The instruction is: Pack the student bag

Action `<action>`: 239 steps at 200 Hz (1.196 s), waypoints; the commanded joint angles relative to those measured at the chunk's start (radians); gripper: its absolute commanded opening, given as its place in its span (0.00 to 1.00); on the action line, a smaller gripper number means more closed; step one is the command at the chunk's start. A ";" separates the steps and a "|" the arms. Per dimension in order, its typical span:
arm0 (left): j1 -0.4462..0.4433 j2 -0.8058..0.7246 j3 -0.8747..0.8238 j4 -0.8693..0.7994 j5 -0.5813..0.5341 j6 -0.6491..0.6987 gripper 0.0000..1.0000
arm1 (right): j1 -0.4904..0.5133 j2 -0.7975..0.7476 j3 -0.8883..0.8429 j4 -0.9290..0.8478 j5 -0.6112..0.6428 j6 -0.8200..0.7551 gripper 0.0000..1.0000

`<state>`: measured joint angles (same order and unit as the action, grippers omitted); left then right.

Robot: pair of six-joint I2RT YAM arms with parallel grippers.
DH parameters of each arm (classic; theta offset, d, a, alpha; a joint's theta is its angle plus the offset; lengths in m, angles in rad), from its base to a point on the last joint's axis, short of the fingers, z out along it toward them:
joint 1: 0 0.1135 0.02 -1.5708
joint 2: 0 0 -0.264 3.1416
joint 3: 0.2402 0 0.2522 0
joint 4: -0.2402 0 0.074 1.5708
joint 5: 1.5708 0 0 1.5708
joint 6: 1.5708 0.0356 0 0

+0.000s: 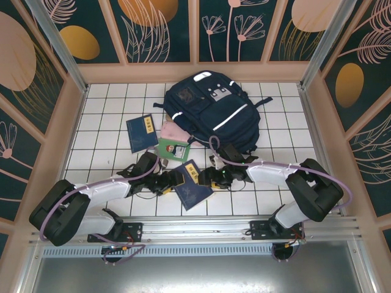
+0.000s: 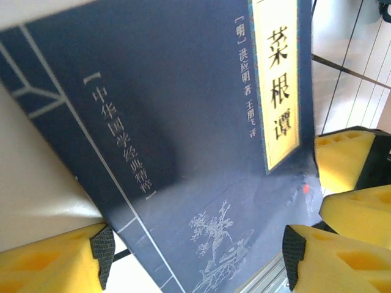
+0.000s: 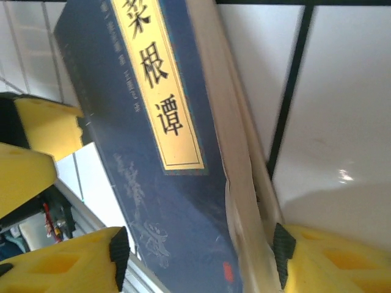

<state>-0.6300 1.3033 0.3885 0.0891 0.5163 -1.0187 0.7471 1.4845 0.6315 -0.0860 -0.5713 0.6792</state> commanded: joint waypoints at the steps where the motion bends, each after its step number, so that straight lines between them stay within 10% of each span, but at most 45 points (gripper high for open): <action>1: -0.012 0.054 0.000 0.052 -0.027 0.046 0.74 | 0.008 -0.005 0.024 0.080 -0.084 0.051 0.58; 183: 0.017 -0.087 0.025 -0.126 -0.197 0.073 0.72 | -0.034 0.062 0.019 0.186 -0.125 0.115 0.12; 239: 0.143 -0.135 -0.129 0.134 -0.047 -0.073 0.70 | -0.101 -0.062 -0.006 0.247 -0.205 0.155 0.08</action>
<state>-0.5167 1.1904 0.3279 0.0731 0.3977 -1.0080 0.6781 1.4918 0.6285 0.0914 -0.7277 0.8185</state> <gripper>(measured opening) 0.701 0.123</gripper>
